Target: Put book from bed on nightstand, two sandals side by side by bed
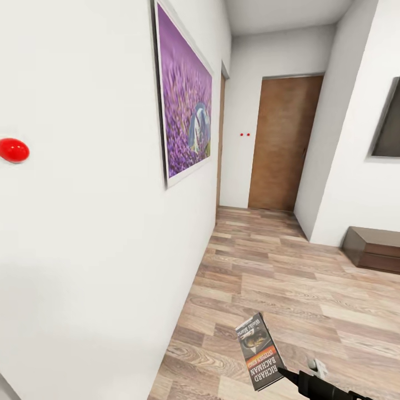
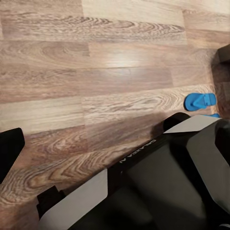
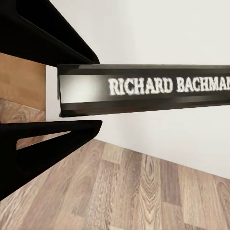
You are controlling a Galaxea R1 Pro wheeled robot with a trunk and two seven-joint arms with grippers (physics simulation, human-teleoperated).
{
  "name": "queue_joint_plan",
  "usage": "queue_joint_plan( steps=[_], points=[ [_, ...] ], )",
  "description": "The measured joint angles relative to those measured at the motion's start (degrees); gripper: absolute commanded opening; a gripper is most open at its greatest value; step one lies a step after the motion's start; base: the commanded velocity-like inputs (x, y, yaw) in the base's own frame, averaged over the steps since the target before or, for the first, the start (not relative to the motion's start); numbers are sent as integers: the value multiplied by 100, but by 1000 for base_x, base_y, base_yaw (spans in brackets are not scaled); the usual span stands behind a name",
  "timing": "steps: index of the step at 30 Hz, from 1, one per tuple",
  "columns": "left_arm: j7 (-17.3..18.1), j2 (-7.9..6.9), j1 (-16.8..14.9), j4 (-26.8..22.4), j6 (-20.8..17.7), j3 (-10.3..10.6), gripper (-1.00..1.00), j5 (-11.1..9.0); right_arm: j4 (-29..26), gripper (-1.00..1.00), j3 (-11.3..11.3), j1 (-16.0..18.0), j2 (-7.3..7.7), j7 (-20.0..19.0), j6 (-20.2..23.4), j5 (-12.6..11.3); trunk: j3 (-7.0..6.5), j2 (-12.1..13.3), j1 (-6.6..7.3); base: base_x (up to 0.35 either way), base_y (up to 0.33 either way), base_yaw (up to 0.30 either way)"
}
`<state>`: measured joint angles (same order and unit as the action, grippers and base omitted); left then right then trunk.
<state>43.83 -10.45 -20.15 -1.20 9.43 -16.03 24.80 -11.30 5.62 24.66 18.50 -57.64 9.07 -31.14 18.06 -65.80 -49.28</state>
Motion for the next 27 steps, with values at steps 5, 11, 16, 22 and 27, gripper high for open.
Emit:
queue_joint_plan(
  steps=[5,11,16,22,27],
  points=[
    [-6,8,4,-1,-1,-1,100,0,0,-100,-2,0,0,-1,-3,4,0,0,2,261,3,0],
    [-7,9,3,0,0,-5,100,0,0,-100,-5,0,0,-8,-5,3,0,0,1,256,0,-17],
    [-6,9,0,1,-1,-5,100,0,-2,-100,-4,-1,1,-12,-6,2,0,0,-1,47,0,-214],
    [-1,9,1,-2,-1,-6,100,0,-1,-100,-6,-1,0,-12,-5,0,0,0,-1,5,0,-171],
    [1,9,0,0,0,-6,100,0,0,-100,-5,0,0,-12,-5,3,0,0,-1,0,0,-43]
  ],
)
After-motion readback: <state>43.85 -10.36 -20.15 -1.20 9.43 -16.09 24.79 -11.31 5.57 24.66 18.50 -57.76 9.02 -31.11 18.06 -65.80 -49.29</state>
